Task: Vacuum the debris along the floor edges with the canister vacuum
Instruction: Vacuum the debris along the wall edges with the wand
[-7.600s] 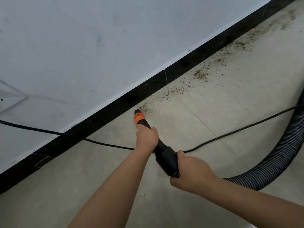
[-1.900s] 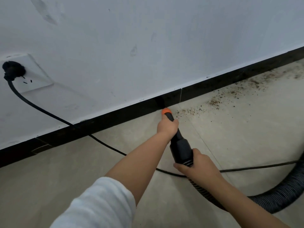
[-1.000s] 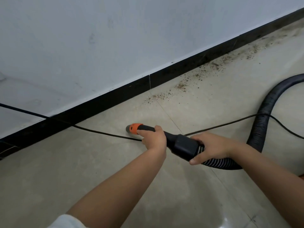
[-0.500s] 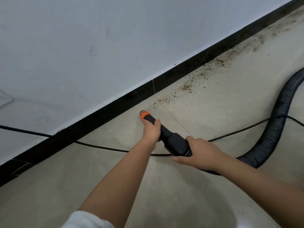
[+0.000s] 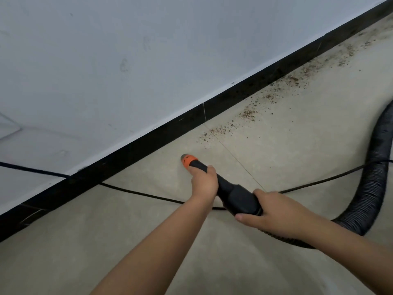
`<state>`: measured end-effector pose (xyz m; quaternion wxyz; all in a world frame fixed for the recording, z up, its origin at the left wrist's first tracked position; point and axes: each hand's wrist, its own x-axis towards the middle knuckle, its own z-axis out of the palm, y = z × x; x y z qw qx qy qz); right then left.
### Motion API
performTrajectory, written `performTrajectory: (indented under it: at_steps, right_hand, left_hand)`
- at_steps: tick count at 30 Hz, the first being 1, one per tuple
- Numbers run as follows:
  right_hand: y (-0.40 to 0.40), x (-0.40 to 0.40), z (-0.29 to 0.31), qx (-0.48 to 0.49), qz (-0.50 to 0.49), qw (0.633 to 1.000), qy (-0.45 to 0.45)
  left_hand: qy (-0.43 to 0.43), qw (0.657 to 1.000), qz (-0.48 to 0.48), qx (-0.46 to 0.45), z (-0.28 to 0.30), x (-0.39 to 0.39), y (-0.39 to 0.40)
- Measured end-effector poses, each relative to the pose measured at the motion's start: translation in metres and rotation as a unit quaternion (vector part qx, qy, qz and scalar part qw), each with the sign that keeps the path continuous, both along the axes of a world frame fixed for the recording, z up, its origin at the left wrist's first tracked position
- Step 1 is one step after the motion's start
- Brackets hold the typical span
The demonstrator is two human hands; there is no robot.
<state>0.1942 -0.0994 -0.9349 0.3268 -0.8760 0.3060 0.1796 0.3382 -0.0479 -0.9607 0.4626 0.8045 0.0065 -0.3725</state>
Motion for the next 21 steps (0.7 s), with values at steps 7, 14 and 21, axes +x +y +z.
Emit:
performTrajectory:
  at_steps: [7,14,21]
  right_hand:
    - [0.005,0.058,-0.023,0.037,0.011,0.999,-0.031]
    - [0.019,0.066,-0.025,0.04,0.001,0.998,-0.038]
    - [-0.002,0.0,-0.008,0.011,-0.075,0.997,-0.024]
  left_hand:
    - [-0.047,0.997,0.042,0.041,-0.002,0.049,0.008]
    - [-0.065,0.997,0.011,0.035,0.0,0.059,0.016]
    - [-0.026,0.995,-0.095,0.007,0.0,0.006,-0.029]
